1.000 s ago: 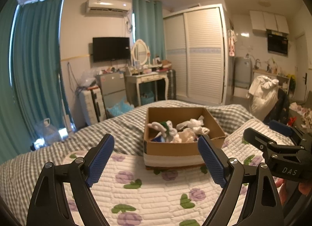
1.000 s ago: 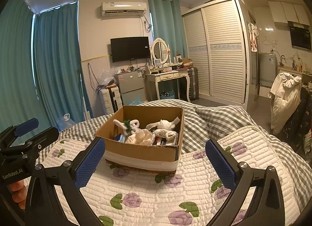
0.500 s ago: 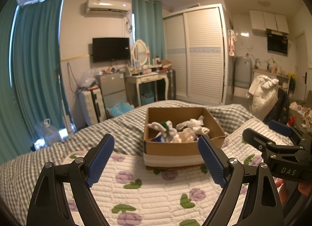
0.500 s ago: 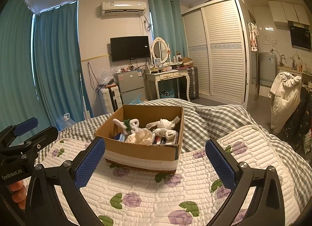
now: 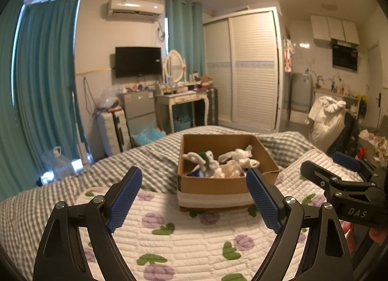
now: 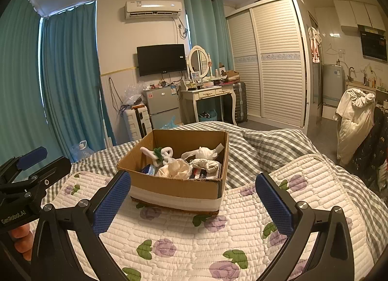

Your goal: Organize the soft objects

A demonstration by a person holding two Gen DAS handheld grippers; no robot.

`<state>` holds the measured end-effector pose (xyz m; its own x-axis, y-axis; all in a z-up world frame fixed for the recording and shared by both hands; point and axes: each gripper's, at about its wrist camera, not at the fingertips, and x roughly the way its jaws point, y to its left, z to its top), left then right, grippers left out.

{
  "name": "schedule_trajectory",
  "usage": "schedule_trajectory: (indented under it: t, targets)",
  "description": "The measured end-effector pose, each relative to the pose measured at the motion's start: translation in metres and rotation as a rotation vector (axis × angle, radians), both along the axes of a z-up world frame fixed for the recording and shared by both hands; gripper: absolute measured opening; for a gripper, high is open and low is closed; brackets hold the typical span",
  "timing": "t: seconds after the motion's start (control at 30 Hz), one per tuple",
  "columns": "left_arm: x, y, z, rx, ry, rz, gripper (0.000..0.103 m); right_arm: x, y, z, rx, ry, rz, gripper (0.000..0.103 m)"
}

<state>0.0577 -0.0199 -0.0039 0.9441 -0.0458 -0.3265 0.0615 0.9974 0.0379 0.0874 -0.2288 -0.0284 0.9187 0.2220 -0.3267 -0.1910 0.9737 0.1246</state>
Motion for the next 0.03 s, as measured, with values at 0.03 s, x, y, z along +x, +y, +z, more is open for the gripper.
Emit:
schedule_trajectory:
  t: [0.03]
  targets:
    - [0.0005, 0.0001, 0.0, 0.0, 0.003, -0.001, 0.089, 0.0, -0.0001, 0.0001, -0.001, 0.0, 0.0, 0.103]
